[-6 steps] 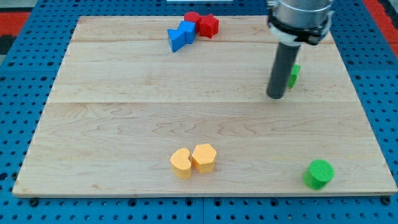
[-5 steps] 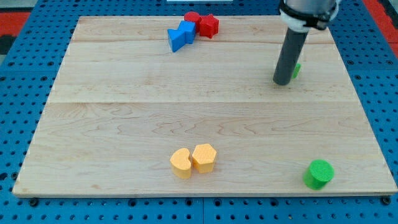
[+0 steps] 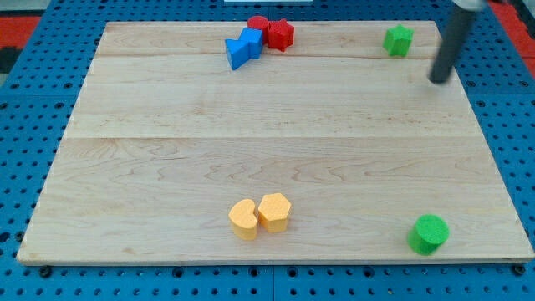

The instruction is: Move the green circle towards up

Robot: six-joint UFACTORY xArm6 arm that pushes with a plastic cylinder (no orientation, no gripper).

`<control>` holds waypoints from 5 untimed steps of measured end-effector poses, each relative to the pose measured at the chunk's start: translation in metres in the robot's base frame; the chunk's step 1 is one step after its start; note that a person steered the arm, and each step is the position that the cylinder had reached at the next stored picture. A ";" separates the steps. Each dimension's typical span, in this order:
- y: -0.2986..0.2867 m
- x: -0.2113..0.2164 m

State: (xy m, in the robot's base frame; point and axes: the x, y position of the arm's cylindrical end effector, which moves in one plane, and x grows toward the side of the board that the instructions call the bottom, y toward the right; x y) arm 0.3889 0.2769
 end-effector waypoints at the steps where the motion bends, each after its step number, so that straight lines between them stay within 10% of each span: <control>1: 0.052 0.121; 2: 0.052 0.214; 5: -0.111 0.216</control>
